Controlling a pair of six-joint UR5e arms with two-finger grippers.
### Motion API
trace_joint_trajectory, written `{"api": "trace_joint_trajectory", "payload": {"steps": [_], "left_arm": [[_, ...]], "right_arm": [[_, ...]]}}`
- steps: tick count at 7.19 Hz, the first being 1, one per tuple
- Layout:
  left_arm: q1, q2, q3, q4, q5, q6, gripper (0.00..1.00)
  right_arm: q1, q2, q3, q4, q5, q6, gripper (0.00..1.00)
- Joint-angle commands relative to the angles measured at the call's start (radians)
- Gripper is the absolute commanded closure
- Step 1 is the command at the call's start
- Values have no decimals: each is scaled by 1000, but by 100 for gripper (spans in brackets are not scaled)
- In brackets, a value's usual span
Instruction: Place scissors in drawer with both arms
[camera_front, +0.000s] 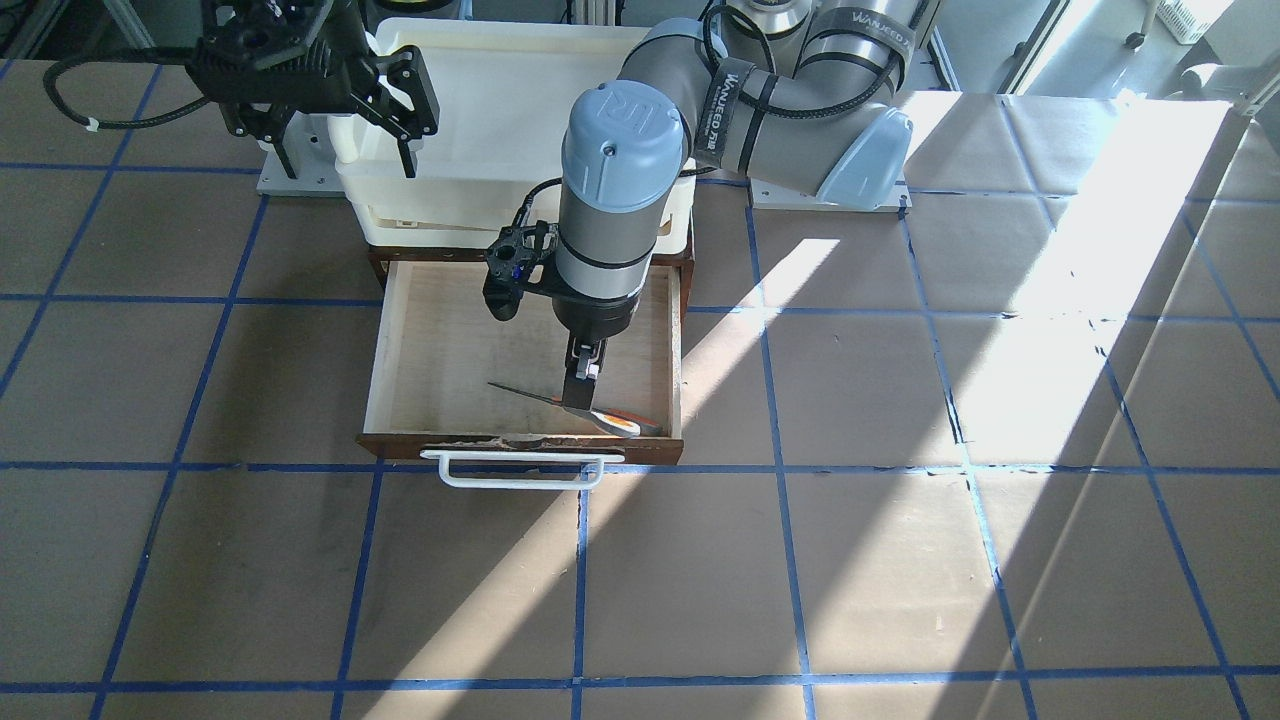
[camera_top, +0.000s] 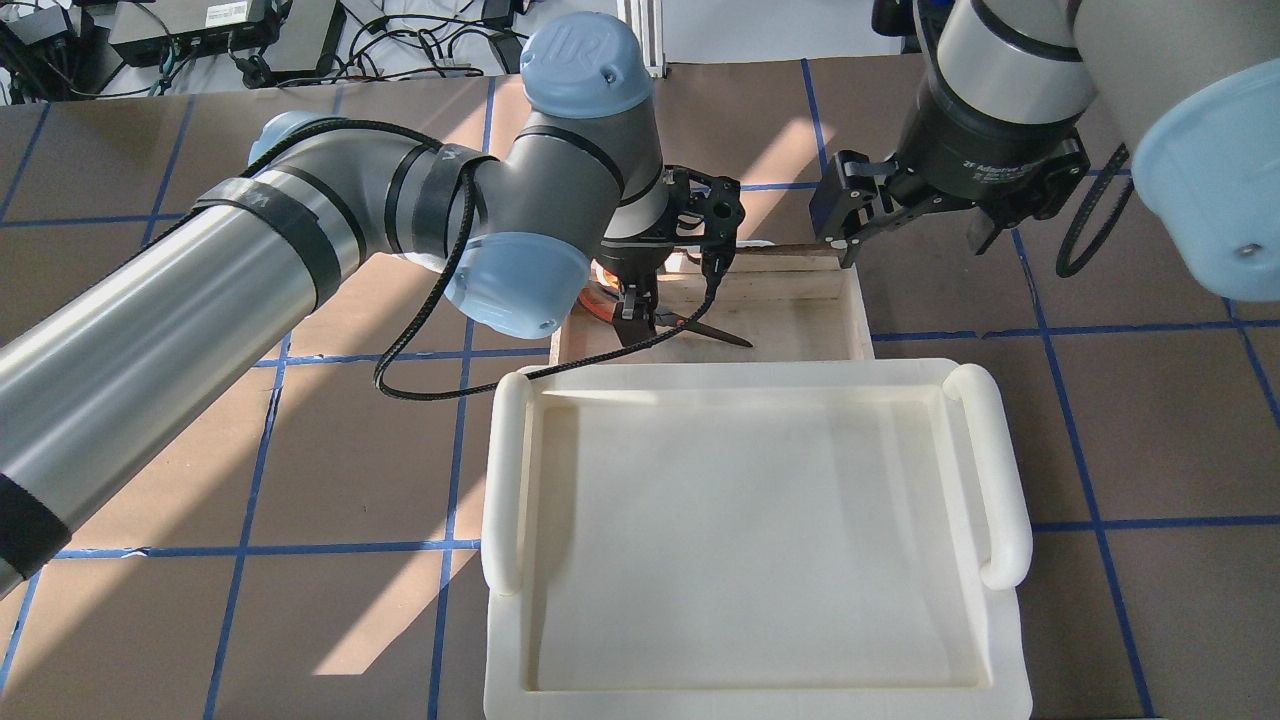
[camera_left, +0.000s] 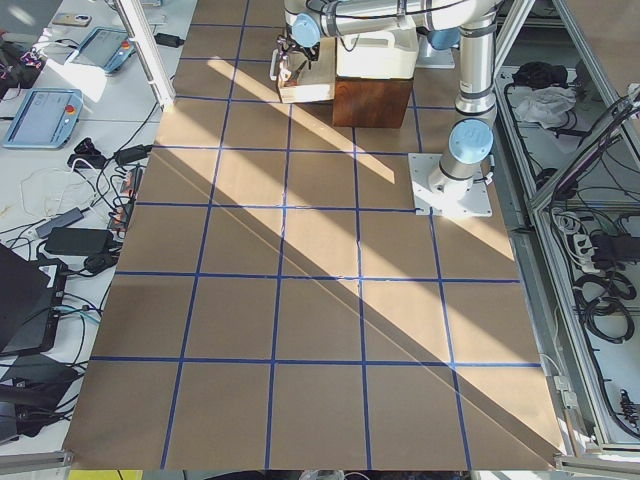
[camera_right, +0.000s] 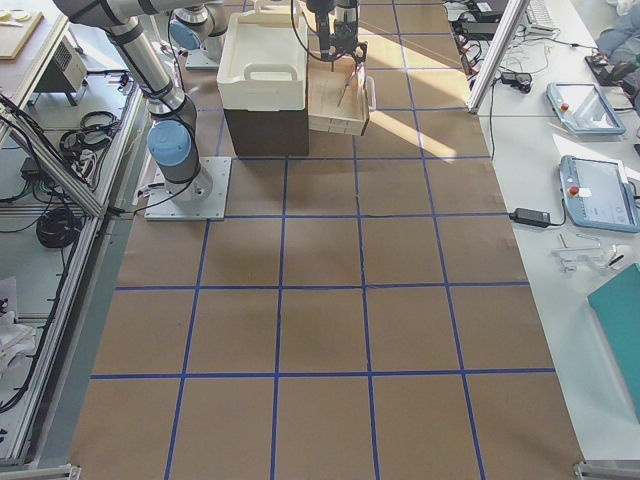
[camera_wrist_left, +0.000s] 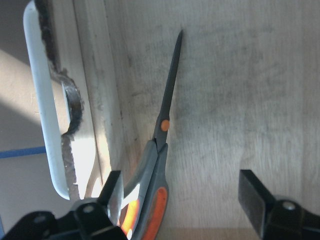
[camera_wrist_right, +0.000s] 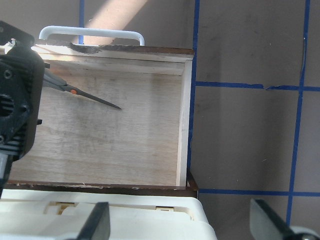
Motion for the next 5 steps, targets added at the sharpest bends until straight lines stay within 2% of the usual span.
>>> {"api": "trace_joint_trajectory", "payload": {"steps": [1, 4, 5], "left_arm": [[2, 56, 11, -50, 6, -159, 16], [34, 130, 22, -50, 15, -643, 16], [82, 156, 25, -81, 26, -816, 7]], "right_arm": [[0, 1, 1, 2, 12, -3, 0], [0, 1, 1, 5, 16, -1, 0], [0, 1, 3, 5, 14, -1, 0]]}}
